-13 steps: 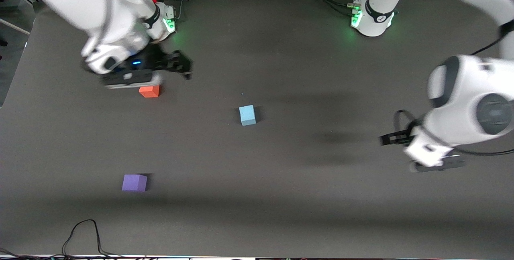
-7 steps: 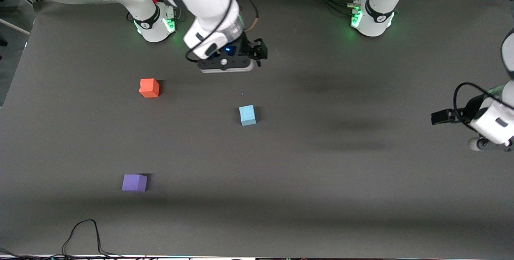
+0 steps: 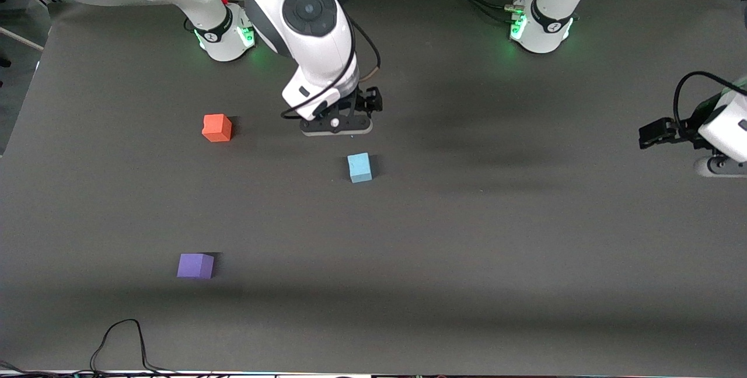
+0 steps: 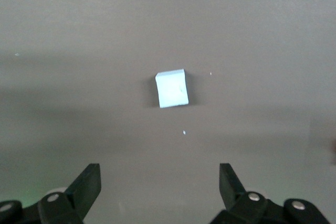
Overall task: Place blue block between orange and purple blocks
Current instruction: 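Lower the right gripper onto the blue cube and close it, then carry the blue cube with the right gripper past the orange cube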
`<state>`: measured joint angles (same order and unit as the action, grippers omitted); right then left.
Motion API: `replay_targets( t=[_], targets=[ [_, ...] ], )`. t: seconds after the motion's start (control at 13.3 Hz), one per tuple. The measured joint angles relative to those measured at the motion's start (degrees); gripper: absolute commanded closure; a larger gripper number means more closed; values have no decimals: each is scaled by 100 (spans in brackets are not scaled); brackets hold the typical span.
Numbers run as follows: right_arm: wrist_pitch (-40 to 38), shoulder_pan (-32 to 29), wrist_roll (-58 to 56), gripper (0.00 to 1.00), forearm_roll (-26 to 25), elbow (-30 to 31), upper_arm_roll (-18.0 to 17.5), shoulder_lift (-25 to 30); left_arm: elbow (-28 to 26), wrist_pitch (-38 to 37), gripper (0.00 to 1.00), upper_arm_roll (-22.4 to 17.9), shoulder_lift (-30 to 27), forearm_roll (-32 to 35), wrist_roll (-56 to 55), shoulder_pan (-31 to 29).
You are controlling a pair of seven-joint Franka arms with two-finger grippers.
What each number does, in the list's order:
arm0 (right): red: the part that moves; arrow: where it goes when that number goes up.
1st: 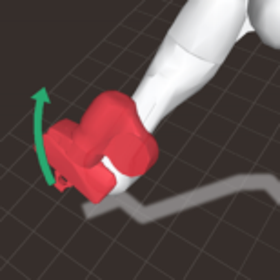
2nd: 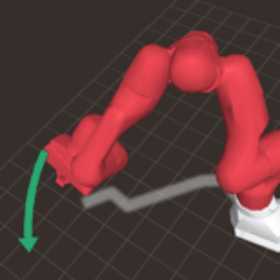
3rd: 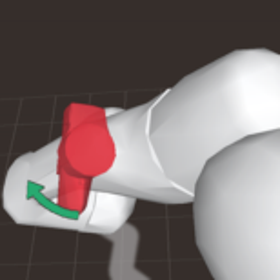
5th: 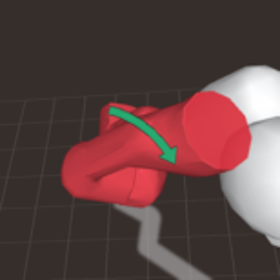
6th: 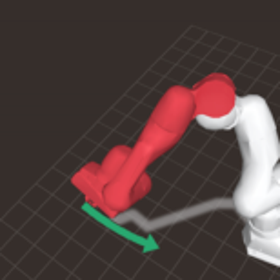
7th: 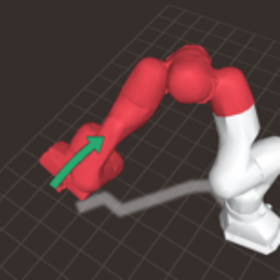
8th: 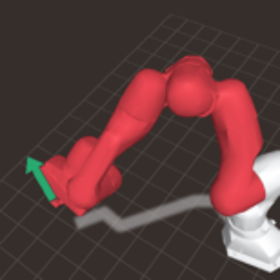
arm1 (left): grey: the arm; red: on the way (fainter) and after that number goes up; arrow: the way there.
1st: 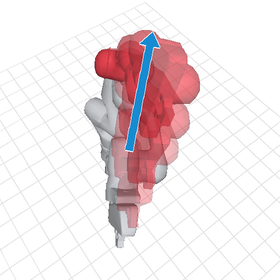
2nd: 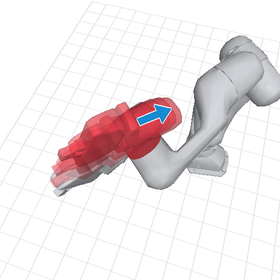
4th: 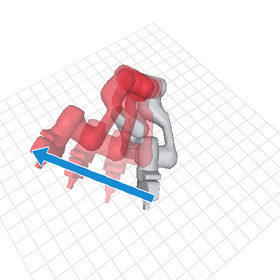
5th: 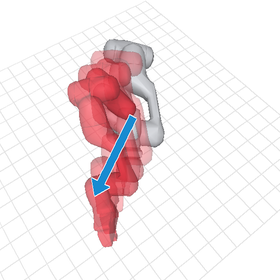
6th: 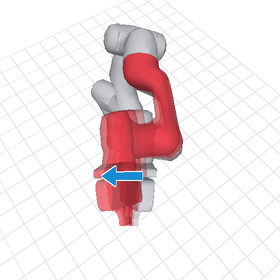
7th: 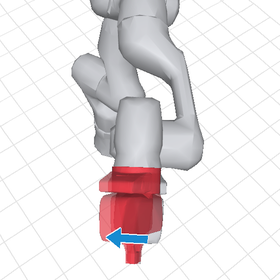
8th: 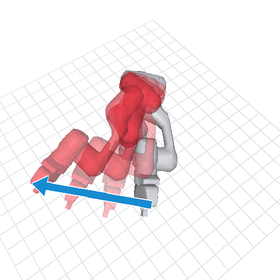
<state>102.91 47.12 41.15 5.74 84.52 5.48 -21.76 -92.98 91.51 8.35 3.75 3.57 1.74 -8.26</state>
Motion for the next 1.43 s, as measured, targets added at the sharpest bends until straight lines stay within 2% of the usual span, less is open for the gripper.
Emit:
replay_targets(
  t=[0.15, 0.22, 0.38, 0.53, 0.9, 1.12, 1.2, 1.27, 1.35, 1.43],
  targets=[
    [793, 7, -15, 0, -17, 597, 0, -38, -188, 133, 0, -61, -169, 0, 62, 13],
    [1189, 12, -26, 0, -20, 884, 0, -79, -223, 152, 0, -184, -208, -2, 80, 120],
    [1928, 61, -36, 0, -25, 1337, -8, -239, -232, 153, 0, -674, -233, -9, 92, 622],
    [2604, 172, -36, 0, -28, 1614, -9, -528, -210, 157, 0, -859, -237, -10, 91, 846],
    [3710, 212, -36, 0, -289, 1724, 5, -1491, -172, 151, 0, -873, -240, -23, 88, 891],
    [3906, 212, -36, 0, -316, 1718, 8, -1716, -171, 148, 0, -874, -240, -58, 88, 914],
    [3906, 212, -36, 6, -317, 1711, 9, -1722, -171, 146, 0, -875, -240, -93, 87, 921],
    [3906, 212, -36, 28, -318, 1699, 10, -1722, -170, 140, 0, -877, -240, -131, 88, 923],
    [3906, 212, -36, 41, -318, 1686, 13, -1722, -169, 119, 0, -878, -242, -162, 87, 923],
    [3906, 212, -36, 48, -318, 1675, 13, -1722, -169, 87, 0, -880, -245, -180, 87, 924]
  ],
)
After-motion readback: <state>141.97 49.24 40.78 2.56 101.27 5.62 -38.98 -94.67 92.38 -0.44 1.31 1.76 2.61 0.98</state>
